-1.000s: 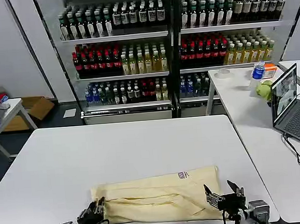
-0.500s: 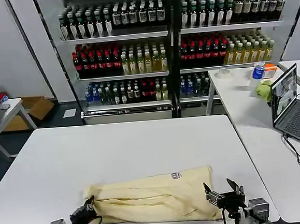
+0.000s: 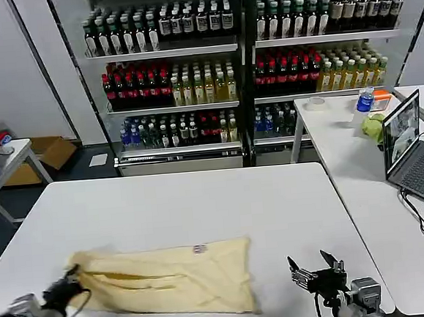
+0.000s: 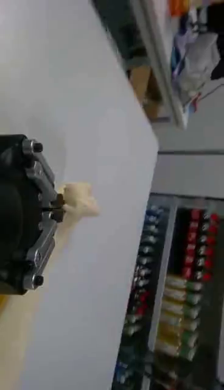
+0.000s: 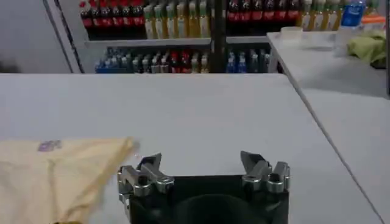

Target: Fold and organize the clothes.

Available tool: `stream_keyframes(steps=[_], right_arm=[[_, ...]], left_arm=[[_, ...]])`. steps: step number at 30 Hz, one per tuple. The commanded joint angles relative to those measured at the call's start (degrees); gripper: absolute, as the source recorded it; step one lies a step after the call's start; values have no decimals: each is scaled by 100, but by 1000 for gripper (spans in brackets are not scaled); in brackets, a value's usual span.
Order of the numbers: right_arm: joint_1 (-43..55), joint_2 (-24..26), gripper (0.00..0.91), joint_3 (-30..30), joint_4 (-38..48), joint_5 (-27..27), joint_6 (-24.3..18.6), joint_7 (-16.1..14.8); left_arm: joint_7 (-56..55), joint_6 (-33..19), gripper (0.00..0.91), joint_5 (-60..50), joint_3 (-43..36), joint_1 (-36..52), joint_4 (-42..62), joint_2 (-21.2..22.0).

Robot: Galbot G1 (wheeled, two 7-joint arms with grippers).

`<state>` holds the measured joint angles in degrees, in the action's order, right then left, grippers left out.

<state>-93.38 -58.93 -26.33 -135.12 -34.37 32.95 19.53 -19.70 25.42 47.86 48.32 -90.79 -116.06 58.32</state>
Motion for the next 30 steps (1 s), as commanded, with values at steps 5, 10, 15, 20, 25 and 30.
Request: stream_keyframes(steps=[5, 10, 15, 20, 25, 30], right_arm=[[25, 62, 907, -12, 1, -28, -6, -1], [23, 108, 907, -20, 2, -38, -9, -9], [36, 95, 907, 5, 7, -26, -10, -19], [23, 93, 907, 13, -9, -8, -8, -25], [15, 82, 907, -10, -12, -3, -6, -29], [32, 41, 907, 14, 3, 12, -6, -33]], left_arm=[[-10, 158, 10, 1773, 794, 74, -185, -269], [5, 147, 10, 2492, 440, 101, -722, 24], [11, 116, 10, 2785, 46, 124, -1046, 165], [3, 89, 10, 2730, -415, 23, -1391, 331], [-148, 113, 10, 2097, -984, -81, -1703, 482], [-442, 125, 10, 864, -1616, -122, -1977, 540]])
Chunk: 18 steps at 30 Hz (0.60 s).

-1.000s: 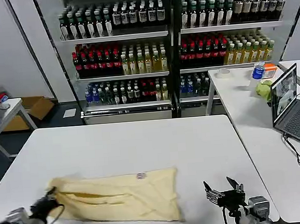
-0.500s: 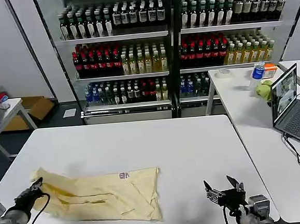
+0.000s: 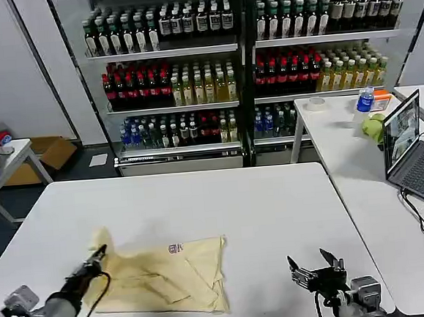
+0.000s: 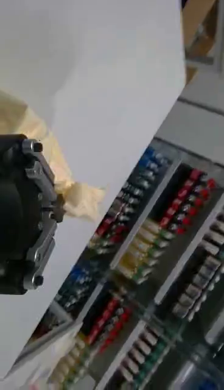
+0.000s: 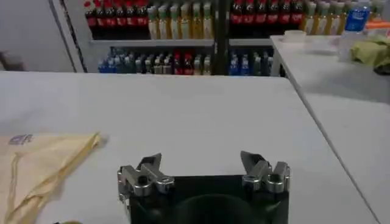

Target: Fold and organize the clothes.

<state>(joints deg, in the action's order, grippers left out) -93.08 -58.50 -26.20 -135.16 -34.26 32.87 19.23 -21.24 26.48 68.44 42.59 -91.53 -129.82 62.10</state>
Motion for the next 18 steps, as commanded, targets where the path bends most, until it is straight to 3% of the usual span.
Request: stream_keyframes(steps=[1, 18], right_arm=[[10, -8, 907, 11, 11, 4, 3, -1], [69, -69, 907, 48, 59, 23, 19, 19]], left_arm=[[-316, 13, 10, -1547, -1169, -48, -614, 169], [-1129, 295, 10, -4823, -3147, 212, -3, 517]])
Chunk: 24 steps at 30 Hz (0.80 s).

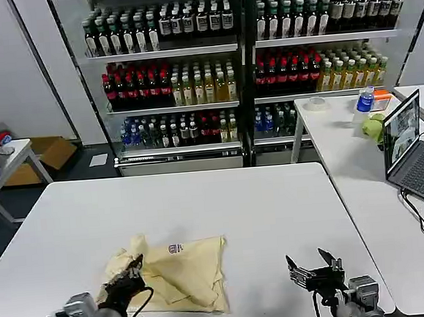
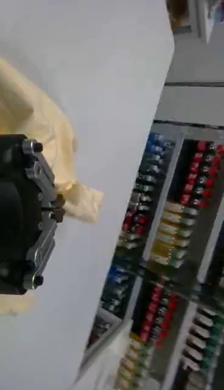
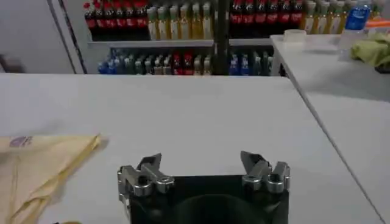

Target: Fold and organize the clothes.

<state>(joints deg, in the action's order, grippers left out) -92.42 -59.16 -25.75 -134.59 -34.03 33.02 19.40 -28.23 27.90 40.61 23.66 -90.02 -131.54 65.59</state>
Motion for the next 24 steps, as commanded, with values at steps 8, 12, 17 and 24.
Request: stream_keyframes(steps=[8, 12, 17, 24], right_arm=[[22, -38, 907, 25, 32, 7, 5, 8], [12, -34, 907, 15, 25, 6, 5, 10], [-9, -41, 907, 25, 28, 29, 4, 9], [-22, -62, 907, 45, 45, 63, 4, 8]], left_arm=[[-476, 147, 20, -2397, -1869, 193, 331, 389], [-428, 23, 20, -1998, -1927, 336, 222, 442], [-344, -208, 10, -1606, -2027, 480, 151, 474], [-310, -284, 20, -1565, -2279, 747, 403, 637]])
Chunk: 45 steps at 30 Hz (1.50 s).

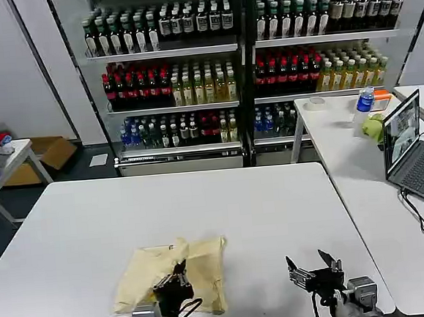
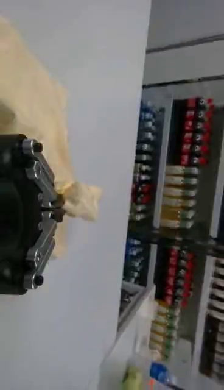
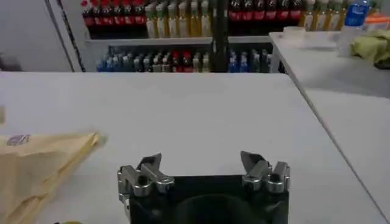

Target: Fold and organize the clothes.

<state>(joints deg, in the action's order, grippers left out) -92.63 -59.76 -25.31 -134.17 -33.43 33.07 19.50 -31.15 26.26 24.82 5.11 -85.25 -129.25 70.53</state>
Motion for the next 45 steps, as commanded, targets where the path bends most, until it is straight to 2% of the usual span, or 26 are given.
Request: stream_keyframes(steps=[1, 2, 3, 4, 5, 6, 7, 19, 23, 26, 28, 35, 39, 45], right_arm=[[-5, -8, 907, 2, 4, 11, 1, -3], [-9, -17, 907, 3, 7, 20, 0, -4], [-12, -29, 907, 7, 10, 28, -1, -4], [-15, -39, 907, 10, 12, 38, 0, -5], [-21, -44, 907, 14, 14, 45, 0, -7], [-23, -49, 907, 19, 16, 52, 0, -8], [-28, -54, 907, 23, 14, 60, 0, -11], [-6, -31, 907, 35, 22, 72, -1, -14], [9, -29, 907, 35, 31, 64, -1, -21], [23, -25, 907, 35, 40, 56, -1, -28], [36, -24, 907, 47, 51, 53, -1, -32], [99, 2, 907, 79, 77, 20, -2, -38], [109, 10, 907, 63, 93, 0, -6, -53], [122, 38, 907, 57, 112, -19, -14, -74]], left_arm=[[-16, -121, 30, 12, -448, 321, 207, 159], [-7, -122, 60, 10, -475, 344, 258, 175], [0, -123, 161, 10, -490, 394, 289, 183], [8, -123, 222, 12, -504, 430, 313, 191], [30, -123, 665, 14, -513, 479, 352, 200], [55, -122, 877, 21, -516, 514, 390, 206], [90, -122, 907, 38, -519, 545, 414, 211], [675, -480, 907, 649, -307, 715, 289, 258], [799, -541, 907, 1098, 256, 406, -156, 49], [836, -501, 907, 1291, 817, 149, -326, -271], [834, -372, 907, 1423, 1326, -53, -391, -490], [1079, 55, 907, 2074, 2563, -498, -366, -864], [1386, 655, 907, 3166, 3286, -520, -165, -948], [2088, 690, 907, 3441, 3668, -564, 280, -1066]])
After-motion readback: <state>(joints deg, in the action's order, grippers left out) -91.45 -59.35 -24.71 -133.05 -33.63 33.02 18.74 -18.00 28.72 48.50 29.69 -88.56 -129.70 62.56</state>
